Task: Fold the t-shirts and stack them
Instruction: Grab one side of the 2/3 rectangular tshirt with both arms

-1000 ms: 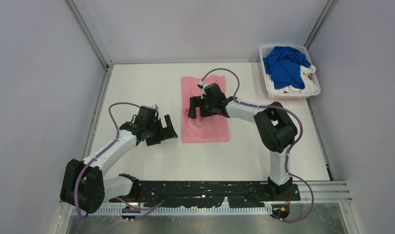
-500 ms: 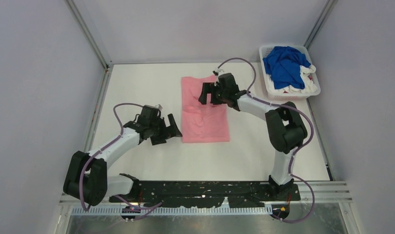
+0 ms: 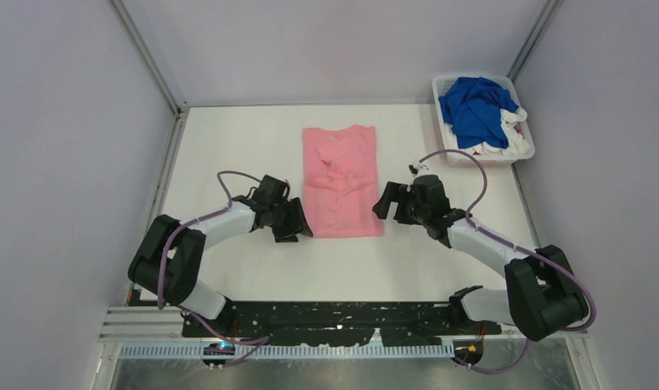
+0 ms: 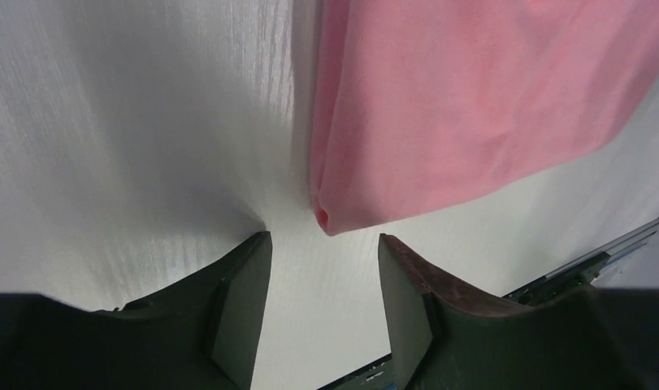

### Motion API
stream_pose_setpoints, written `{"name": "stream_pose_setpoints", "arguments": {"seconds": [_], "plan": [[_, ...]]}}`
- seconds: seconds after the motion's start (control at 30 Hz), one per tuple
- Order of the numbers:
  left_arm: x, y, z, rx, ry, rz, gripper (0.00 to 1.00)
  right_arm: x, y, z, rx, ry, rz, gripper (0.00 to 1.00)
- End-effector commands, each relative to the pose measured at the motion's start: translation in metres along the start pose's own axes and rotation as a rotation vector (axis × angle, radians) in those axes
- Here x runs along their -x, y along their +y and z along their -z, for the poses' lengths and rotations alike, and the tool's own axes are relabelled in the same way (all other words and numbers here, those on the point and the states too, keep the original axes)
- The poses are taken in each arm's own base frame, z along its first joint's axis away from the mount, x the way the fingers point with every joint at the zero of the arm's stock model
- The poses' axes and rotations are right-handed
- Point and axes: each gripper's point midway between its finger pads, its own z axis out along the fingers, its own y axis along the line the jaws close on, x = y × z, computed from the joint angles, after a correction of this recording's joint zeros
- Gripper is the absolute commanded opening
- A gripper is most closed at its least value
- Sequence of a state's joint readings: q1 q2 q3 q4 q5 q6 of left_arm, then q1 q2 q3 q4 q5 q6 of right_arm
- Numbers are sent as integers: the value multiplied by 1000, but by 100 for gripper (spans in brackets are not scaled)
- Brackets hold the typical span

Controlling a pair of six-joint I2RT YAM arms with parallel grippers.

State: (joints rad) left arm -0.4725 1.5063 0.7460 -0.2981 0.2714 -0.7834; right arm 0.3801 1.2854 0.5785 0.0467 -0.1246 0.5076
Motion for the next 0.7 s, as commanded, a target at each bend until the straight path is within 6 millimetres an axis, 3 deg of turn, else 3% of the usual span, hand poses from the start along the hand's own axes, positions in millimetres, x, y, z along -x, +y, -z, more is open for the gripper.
{"name": "stream_pose_setpoints", "arguments": {"seconds": [0.0, 0.17, 0.27, 0.33, 0.4, 0.67], "plan": [[13, -13, -8, -20, -31, -7, 52, 11, 1, 13, -11, -68, -8, 95], [14, -15, -17, -19, -13, -1, 48, -3, 3, 15, 22, -32, -19, 96], [16, -14, -21, -12, -11, -1, 39, -11, 4, 14, 38, -6, -27, 97], [15, -14, -24, -9, -2, 0, 26, -19, 6, 13, 56, 21, -35, 98], [15, -13, -27, -4, 3, 4, 2, -28, 10, 13, 76, 49, -40, 100], [14, -9, -21, 14, -19, -3, 0, -53, 11, -5, 30, 133, -38, 74]]}}
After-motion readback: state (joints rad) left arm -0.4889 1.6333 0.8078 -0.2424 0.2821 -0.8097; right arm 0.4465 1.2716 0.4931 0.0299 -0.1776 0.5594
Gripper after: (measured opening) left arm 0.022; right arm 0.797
